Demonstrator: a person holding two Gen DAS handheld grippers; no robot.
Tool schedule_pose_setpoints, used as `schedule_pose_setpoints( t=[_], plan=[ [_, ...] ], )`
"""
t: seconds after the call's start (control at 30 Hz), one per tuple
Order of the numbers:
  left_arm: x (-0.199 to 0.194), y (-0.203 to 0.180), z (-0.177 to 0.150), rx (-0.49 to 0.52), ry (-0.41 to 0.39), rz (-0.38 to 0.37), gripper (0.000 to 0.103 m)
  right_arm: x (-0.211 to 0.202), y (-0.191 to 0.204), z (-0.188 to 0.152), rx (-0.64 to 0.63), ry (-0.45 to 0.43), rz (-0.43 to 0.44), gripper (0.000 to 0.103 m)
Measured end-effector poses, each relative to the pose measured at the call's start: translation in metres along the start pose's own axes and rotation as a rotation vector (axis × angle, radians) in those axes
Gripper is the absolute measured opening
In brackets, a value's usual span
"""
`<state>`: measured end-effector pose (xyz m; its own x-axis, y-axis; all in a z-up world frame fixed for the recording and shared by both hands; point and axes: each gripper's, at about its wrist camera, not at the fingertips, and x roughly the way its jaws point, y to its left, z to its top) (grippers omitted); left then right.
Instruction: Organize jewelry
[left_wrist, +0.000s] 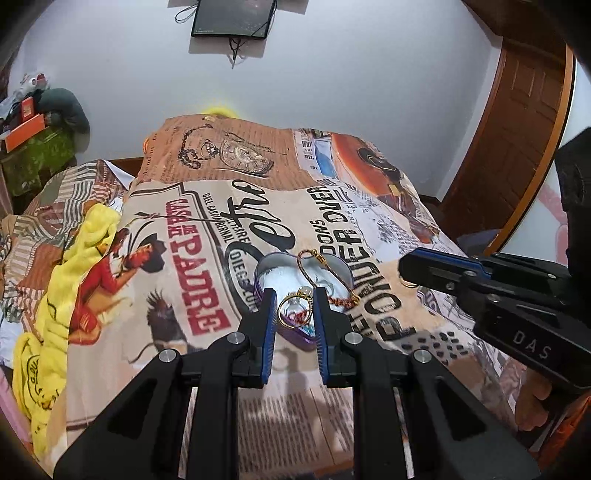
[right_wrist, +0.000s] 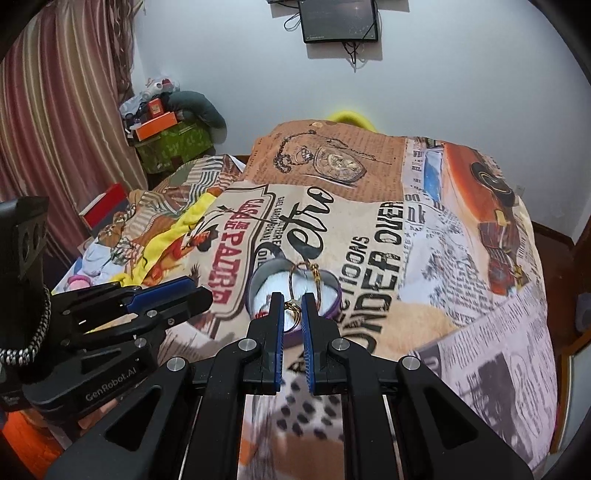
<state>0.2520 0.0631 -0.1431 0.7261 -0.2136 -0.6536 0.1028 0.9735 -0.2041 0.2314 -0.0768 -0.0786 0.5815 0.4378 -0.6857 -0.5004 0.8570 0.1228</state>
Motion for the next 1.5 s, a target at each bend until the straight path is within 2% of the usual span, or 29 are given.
schedule_pose_setpoints(
  t=[0.47,0.67,0.87,1.03,1.23,1.5],
  plan=[
    [0.068,0.015,0.013,-0.040,0.112,-0.055,0.018,0.057,-0.016,0.023,0.035,0.110,0.051,0.009],
    [0.073,0.013,0.017,-0.033,0.109,-0.064,0.018,0.071,-0.019,0.024,0.047,0.165,0.098,0.009],
    [0.066,0.012,0.018,-0.027,0.100,-0.044,0.018,0.064,-0.020,0.028,0.043,0.155,0.099,0.009],
    [0.040,0.011,0.024,-0.023,0.060,-0.015,0.018,0.044,-0.019,0.031,0.044,0.120,0.087,0.012],
    [-0.018,0.000,0.036,-0.013,-0.052,0.019,0.019,0.004,-0.011,0.035,0.035,0.035,0.059,0.012],
    [-0.129,-0.030,0.046,0.021,-0.279,0.042,0.019,-0.099,0.012,0.035,0.004,-0.208,0.003,0.012]
  ],
)
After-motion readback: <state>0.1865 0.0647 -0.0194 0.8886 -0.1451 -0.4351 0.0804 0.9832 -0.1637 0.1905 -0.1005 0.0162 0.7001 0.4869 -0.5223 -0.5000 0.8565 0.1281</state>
